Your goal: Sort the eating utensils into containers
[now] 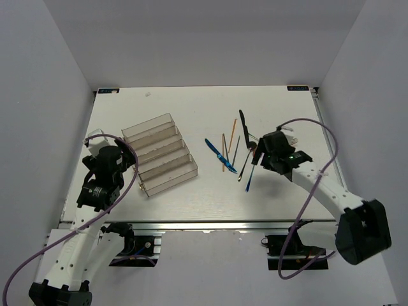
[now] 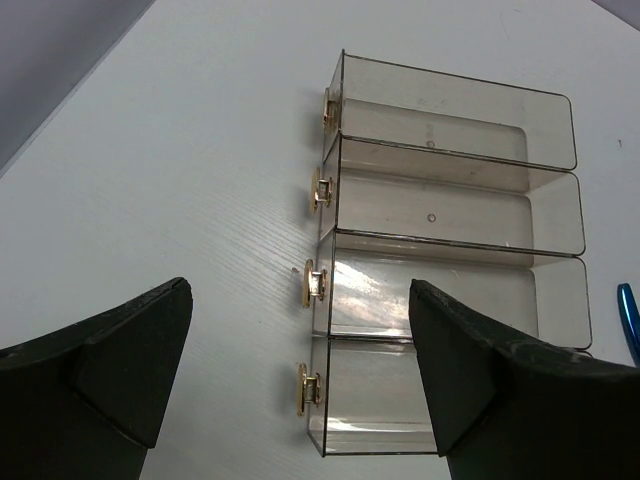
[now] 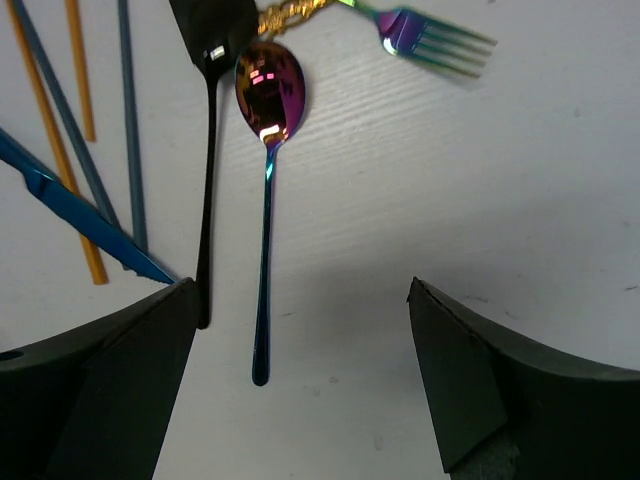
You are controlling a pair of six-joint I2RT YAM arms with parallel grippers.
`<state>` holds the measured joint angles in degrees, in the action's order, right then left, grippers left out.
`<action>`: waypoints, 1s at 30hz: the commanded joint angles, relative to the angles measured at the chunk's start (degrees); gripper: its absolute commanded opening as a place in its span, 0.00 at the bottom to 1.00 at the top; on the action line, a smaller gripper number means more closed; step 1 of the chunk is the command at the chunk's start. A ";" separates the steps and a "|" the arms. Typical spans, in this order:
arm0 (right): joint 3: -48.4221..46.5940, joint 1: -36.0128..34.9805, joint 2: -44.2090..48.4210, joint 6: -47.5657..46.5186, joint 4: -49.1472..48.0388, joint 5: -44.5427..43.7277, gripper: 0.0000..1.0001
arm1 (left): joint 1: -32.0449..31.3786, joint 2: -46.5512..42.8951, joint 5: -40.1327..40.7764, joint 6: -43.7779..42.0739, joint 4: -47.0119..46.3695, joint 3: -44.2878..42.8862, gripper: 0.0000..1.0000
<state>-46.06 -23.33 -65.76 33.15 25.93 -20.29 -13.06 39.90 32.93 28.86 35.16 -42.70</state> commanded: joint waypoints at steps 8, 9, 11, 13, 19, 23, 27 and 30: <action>-2.27 -8.75 -15.09 7.11 -7.74 -8.54 0.64 | 0.49 -0.35 -3.31 -1.09 -1.05 -0.90 0.98; -2.62 -8.83 -16.15 7.28 -7.74 -8.53 0.63 | 0.40 -0.52 -3.31 -1.26 -1.06 -0.90 0.98; -2.89 -9.01 -18.44 7.63 -7.65 -8.97 0.58 | 0.40 -0.87 -3.40 -1.18 -1.14 -0.81 0.98; -2.63 -8.92 -19.67 7.81 -8.09 -9.15 0.55 | 0.49 -1.14 -3.48 -1.18 -1.14 -0.72 0.98; -2.19 -8.92 -24.41 6.76 -10.99 -9.50 0.40 | 0.40 -0.96 -4.10 -1.35 -1.41 -0.72 0.98; -3.24 -8.66 -27.75 6.58 -11.17 -10.99 0.40 | 0.40 -0.96 -4.54 -1.44 -1.49 -0.63 0.98; -2.89 -7.17 -30.22 6.23 -12.57 -7.84 0.28 | 0.49 -0.96 -4.71 -1.53 -1.58 -0.54 0.98; -2.02 -7.17 -29.96 7.11 -12.66 -6.60 0.10 | 0.40 -0.88 -4.71 -1.53 -1.58 -0.55 0.98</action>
<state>-48.99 -31.00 -94.13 39.48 12.12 -28.08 -12.86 39.29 28.95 27.86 34.28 -42.70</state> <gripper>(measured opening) 0.122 0.979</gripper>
